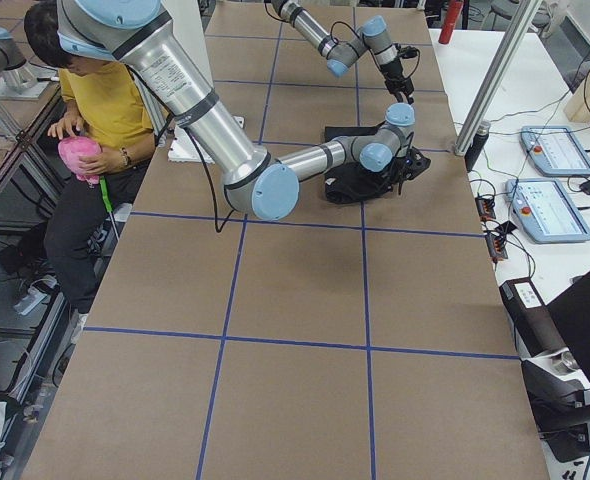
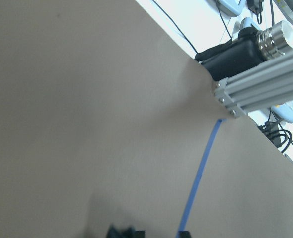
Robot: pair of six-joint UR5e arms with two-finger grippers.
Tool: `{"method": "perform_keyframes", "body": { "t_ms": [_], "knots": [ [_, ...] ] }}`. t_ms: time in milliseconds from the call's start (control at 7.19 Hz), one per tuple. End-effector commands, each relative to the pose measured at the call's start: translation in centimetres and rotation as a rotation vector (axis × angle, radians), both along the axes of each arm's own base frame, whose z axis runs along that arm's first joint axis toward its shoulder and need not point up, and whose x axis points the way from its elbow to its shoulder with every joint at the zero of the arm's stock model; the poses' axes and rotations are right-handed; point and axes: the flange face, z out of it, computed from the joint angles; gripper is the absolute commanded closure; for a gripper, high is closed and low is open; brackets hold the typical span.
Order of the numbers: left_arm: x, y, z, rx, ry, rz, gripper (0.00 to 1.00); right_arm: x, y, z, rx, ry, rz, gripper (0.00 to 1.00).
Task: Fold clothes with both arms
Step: 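Raise the left gripper away while the right gripper presses the folded shirt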
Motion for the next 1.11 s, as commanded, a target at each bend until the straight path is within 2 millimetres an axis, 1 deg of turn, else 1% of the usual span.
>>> {"method": "perform_keyframes", "body": {
  "t_ms": [0,139,278,417,556,695,834,973],
  "knots": [
    [-0.3,0.1,-2.6,0.033,0.023,0.005,0.0,1.9,0.8,-1.7,0.018,-0.054,-0.017,0.0],
    [-0.1,0.5,-3.1,0.039,0.029,0.011,0.0,1.5,3.3,-1.8,0.041,-0.07,-0.035,0.0],
    [-0.4,0.4,-3.4,0.044,0.033,0.01,0.07,1.0,5.6,-3.2,0.075,-0.097,-0.054,0.0],
    [-0.9,0.5,-3.9,0.052,0.038,0.006,0.35,0.4,7.4,-5.0,0.072,-0.114,-0.047,0.0],
    [-1.6,0.8,-4.0,0.063,0.043,0.02,0.43,-3.0,11.5,-6.7,0.087,-0.088,-0.058,0.01],
    [-2.9,1.7,-2.3,0.089,0.026,0.086,0.22,-7.6,15.8,-8.9,0.1,-0.01,-0.076,0.01],
    [-5.6,2.2,0.1,0.119,-0.009,0.108,0.02,-10.5,18.1,-11.7,0.13,0.042,-0.069,0.01],
    [-7.4,3.0,1.4,0.13,-0.032,0.119,0.01,-12.6,18.9,-12.7,0.16,0.077,-0.051,0.01]
  ]
}}
